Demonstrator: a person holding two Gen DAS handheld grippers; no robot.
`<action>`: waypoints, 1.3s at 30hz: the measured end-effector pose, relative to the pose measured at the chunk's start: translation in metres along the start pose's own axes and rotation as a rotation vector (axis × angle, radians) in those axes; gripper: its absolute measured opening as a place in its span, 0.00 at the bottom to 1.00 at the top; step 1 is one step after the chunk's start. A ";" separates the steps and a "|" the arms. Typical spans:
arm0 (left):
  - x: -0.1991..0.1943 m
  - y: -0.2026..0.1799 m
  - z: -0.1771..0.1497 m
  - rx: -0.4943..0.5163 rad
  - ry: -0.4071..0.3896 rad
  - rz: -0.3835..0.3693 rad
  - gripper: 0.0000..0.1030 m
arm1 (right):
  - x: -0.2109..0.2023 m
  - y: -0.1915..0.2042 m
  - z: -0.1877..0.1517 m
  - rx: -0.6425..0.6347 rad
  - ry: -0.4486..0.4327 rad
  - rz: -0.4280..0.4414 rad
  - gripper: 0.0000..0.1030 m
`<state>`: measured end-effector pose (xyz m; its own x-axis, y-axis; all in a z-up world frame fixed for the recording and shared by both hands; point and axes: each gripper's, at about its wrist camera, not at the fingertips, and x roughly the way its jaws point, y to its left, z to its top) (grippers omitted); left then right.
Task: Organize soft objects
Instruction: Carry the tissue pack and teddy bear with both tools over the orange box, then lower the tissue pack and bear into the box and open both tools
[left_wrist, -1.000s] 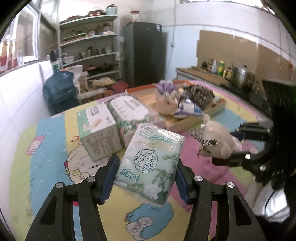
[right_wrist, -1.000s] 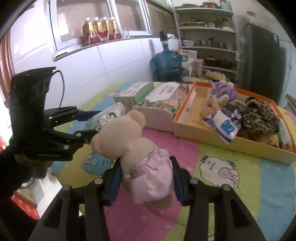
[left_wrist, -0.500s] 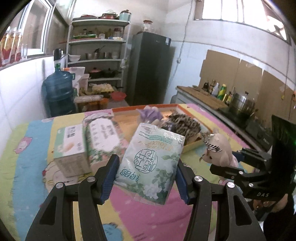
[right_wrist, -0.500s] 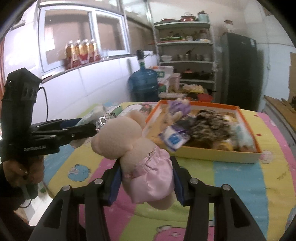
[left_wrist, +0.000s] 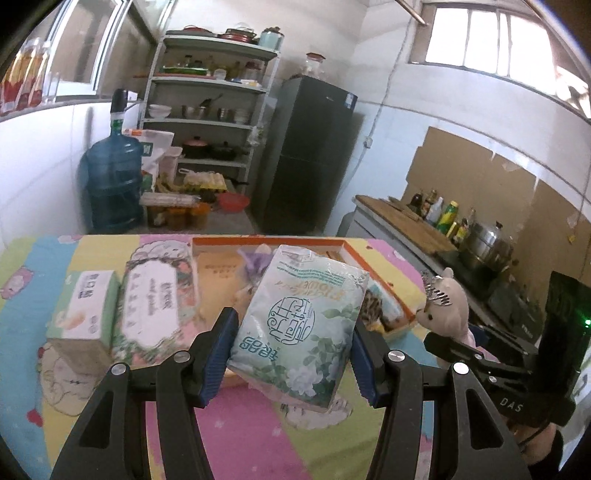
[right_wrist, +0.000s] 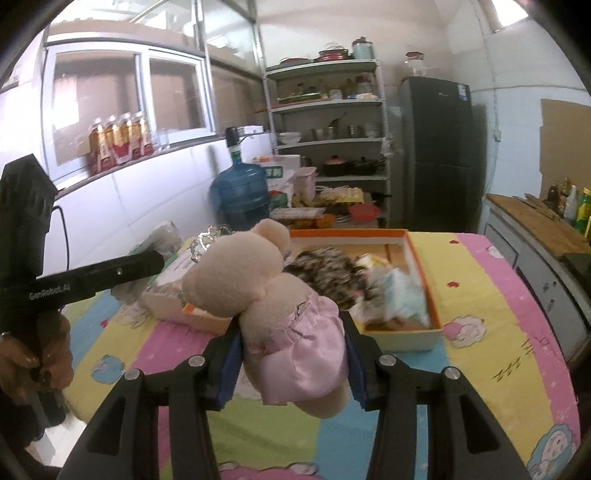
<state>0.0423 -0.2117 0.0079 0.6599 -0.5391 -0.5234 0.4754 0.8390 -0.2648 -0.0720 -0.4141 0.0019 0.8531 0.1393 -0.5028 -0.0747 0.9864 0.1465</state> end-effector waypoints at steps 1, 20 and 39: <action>0.005 -0.002 0.002 -0.004 0.000 0.003 0.58 | 0.001 -0.004 0.002 0.005 -0.003 -0.005 0.47; 0.101 -0.023 0.037 -0.006 0.031 0.072 0.58 | 0.070 -0.065 0.046 0.044 0.047 -0.067 0.47; 0.161 -0.014 0.038 0.013 0.112 0.103 0.58 | 0.132 -0.075 0.051 0.072 0.139 -0.056 0.47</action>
<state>0.1636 -0.3130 -0.0421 0.6371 -0.4382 -0.6341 0.4164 0.8880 -0.1952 0.0718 -0.4739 -0.0321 0.7746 0.0997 -0.6246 0.0129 0.9848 0.1731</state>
